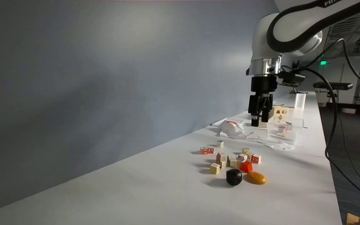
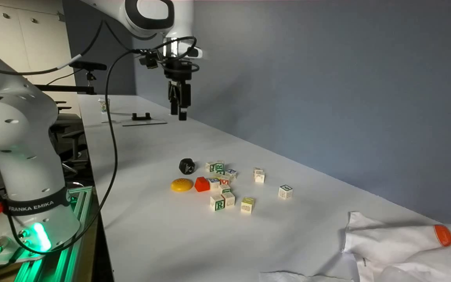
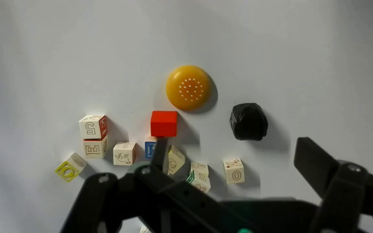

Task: Pick up the cube with an R on the right and put it on top of the cube with an R on the left

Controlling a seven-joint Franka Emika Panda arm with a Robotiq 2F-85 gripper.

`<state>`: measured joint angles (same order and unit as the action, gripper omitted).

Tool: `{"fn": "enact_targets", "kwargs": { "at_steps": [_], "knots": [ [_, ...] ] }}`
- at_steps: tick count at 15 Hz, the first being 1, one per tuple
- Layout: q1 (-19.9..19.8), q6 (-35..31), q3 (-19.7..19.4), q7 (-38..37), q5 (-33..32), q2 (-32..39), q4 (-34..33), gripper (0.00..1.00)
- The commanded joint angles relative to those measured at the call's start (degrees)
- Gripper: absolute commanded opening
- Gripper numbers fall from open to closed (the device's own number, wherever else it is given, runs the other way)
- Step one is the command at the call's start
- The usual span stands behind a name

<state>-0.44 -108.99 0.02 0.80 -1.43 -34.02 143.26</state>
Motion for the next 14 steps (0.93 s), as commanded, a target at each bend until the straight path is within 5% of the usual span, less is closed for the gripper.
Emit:
{"fn": "enact_targets", "kwargs": {
  "at_steps": [1,14],
  "knots": [
    [0.11,0.14,-0.08,-0.06,-0.04,0.02,-0.11,1.00],
    [-2.74,-9.84,-7.82,12.48,-2.88,7.75,1.98,1.00]
  ]
}}
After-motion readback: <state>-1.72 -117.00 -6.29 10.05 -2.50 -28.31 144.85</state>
